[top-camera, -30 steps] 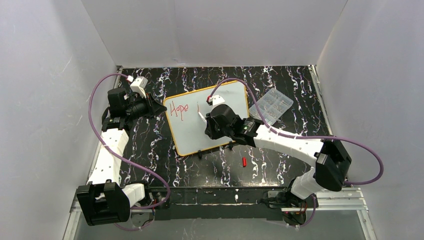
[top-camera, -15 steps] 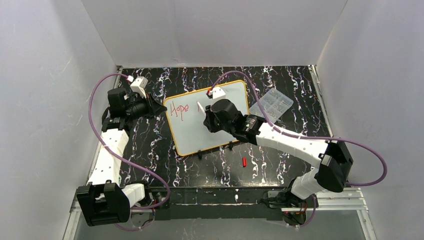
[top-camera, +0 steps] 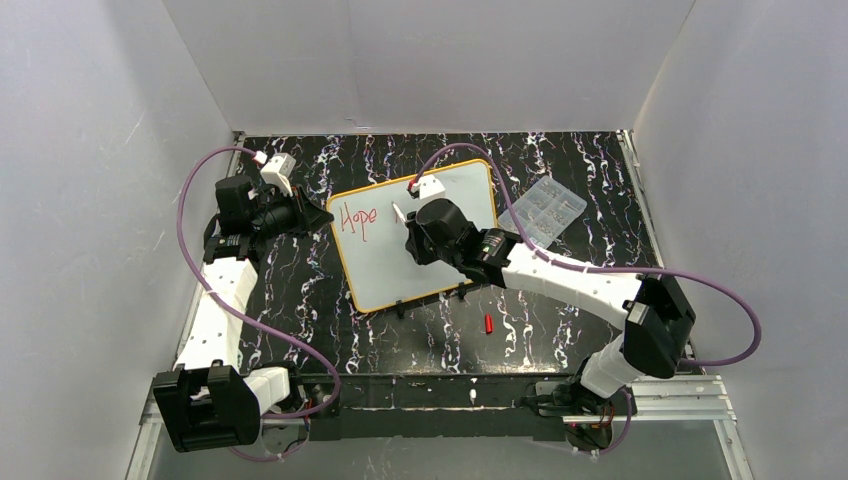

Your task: Write a sentence on the whiteboard

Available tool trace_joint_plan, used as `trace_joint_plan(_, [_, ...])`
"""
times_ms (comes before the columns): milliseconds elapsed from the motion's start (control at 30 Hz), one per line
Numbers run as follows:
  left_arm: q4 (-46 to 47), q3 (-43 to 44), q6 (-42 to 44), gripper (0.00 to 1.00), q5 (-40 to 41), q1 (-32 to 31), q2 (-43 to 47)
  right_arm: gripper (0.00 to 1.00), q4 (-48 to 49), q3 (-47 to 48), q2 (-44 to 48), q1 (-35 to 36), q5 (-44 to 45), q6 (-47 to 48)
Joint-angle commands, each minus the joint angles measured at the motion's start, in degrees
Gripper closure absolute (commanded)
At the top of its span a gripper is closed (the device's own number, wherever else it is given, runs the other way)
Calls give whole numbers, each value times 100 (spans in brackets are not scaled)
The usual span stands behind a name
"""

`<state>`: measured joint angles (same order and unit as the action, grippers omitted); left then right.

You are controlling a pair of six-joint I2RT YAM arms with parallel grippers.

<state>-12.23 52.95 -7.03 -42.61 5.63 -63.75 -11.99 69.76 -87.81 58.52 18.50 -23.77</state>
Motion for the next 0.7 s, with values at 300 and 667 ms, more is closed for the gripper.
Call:
trace_joint_plan(300, [-34, -17, 56, 100, -235, -42, 163, 99, 83, -302, 509, -51, 197, -28])
trace_joint_plan(667, [-34, -13, 58, 100, -243, -43, 154, 99, 22, -164, 213, -51, 59, 3])
